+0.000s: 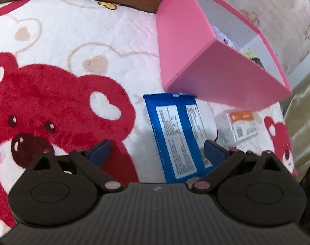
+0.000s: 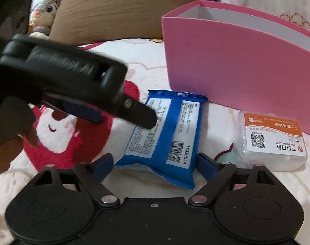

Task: Organize objects
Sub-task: 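Reach the left tool toward the blue packet beside the box, then close the left tool on the blue packet's edge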

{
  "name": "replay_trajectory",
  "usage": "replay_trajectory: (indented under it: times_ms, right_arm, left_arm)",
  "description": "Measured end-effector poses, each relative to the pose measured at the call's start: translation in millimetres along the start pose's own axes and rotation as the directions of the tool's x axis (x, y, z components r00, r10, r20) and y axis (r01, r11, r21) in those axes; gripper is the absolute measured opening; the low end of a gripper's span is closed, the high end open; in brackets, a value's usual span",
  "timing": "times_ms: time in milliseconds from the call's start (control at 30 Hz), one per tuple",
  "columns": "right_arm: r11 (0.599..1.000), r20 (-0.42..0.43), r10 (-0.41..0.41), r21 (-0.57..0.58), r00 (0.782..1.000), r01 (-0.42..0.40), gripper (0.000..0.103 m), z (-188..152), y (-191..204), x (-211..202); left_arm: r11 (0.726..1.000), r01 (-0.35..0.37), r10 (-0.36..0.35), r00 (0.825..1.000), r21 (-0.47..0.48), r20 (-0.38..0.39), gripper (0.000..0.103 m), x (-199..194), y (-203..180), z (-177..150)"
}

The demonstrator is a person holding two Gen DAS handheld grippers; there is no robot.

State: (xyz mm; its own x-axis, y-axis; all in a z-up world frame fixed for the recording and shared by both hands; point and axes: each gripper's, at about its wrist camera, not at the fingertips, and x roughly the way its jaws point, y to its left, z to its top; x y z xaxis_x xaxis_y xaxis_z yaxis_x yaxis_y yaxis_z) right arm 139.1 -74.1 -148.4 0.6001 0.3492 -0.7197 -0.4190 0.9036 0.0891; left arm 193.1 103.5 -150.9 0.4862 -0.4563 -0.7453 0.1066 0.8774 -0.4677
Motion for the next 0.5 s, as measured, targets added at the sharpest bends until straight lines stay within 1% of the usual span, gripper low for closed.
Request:
replay_trajectory:
  times_ms: [33, 67, 100, 133, 167, 300, 400, 433, 500]
  right_arm:
    - [1.000, 0.002, 0.003, 0.000, 1.000, -0.003, 0.083, -1, 1, -2]
    - [1.000, 0.003, 0.001, -0.002, 1.000, -0.001, 0.081, -1, 2, -5]
    - [1.000, -0.003, -0.007, -0.004, 1.000, 0.007, 0.081, -1, 4, -8]
    - [1.000, -0.015, -0.016, -0.003, 1.000, 0.016, 0.081, -2, 7, -12]
    - [1.000, -0.026, -0.011, 0.009, 1.000, 0.011, 0.080, -4, 9, -18]
    - [0.997, -0.078, 0.053, 0.059, 0.996, -0.049, 0.081, -13, 7, -33]
    - [0.993, -0.101, 0.078, 0.091, 0.992, -0.069, 0.084, -18, 2, -37]
    - [0.992, -0.101, 0.080, 0.101, 0.992, -0.070, 0.085, -18, 0, -36]
    - [0.991, -0.105, 0.068, 0.125, 0.992, -0.055, 0.089, -17, -5, -33]
  left_arm:
    - [1.000, 0.017, -0.017, 1.000, 0.003, 0.002, 0.094, -1, -1, -1]
    - [1.000, 0.028, -0.028, 1.000, 0.004, 0.004, 0.085, -2, -2, -1]
    - [0.999, 0.031, -0.031, 1.000, -0.007, 0.003, 0.066, -2, -3, -3]
    - [0.999, 0.038, -0.038, 0.999, -0.021, -0.016, 0.059, -1, -4, -4]
    - [0.998, 0.046, -0.047, 0.998, -0.030, -0.039, 0.054, 0, -6, -6]
    - [0.997, 0.070, -0.072, 0.996, -0.028, -0.061, 0.053, -1, -15, -20]
    - [0.999, 0.029, -0.030, 0.998, -0.021, -0.060, 0.052, -3, -20, -31]
    - [1.000, 0.014, -0.015, 0.998, -0.021, -0.056, 0.052, -4, -21, -34]
    - [0.999, 0.006, -0.008, 0.998, -0.036, -0.054, 0.052, -5, -19, -39]
